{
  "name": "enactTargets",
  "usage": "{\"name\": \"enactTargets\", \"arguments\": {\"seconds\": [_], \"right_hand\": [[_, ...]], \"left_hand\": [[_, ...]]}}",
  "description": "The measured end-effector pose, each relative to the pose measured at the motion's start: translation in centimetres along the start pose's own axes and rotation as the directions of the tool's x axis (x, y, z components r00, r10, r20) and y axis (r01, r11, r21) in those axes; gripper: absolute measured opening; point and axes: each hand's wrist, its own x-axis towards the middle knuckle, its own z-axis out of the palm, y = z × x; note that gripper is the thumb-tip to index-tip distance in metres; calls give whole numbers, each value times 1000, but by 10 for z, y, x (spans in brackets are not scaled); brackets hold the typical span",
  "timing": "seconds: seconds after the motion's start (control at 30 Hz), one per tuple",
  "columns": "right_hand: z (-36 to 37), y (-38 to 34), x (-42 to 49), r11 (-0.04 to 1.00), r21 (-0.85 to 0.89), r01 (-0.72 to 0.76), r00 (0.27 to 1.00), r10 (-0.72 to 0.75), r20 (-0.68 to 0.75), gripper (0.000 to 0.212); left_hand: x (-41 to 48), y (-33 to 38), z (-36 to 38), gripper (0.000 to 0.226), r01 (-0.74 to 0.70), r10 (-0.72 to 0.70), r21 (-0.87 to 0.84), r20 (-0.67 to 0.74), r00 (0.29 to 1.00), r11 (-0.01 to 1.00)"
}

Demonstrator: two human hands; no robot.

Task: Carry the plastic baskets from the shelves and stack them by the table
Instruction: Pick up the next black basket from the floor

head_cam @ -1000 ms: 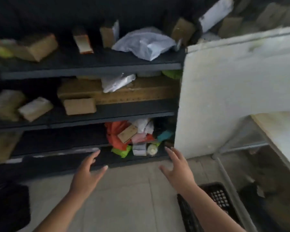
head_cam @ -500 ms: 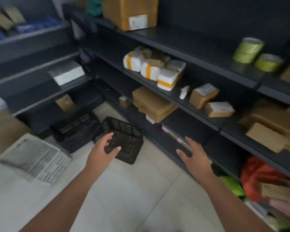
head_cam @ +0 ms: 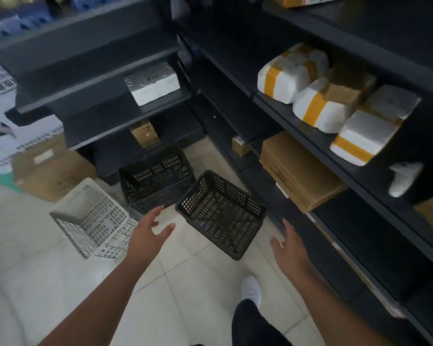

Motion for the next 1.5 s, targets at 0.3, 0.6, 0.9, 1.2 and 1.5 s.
{"name": "enactTargets", "arguments": {"seconds": [0.3,0.6,0.9,1.2,1.5], "right_hand": [[123,95,220,965,-34,-262,964,260,-46,71],[270,209,352,923,64,-379,905,384,-185,63],[323,247,378,878,175,-446,838,478,-262,82],[230,154,289,934,132,-331,872,357,-334,83],[107,22,75,872,153,-464,742,477,-471,75]], "left_hand": [[238,-109,171,58,4,-34,131,231,972,991],[435,-267,317,82,-125,-57,467,356,933,875],[491,-297,372,68,-137,-17,405,355,935,904],[426,-248,271,86,-38,-88,323,367,926,946],[342,-77,114,86,-158,113,54,487,866,986]]}}
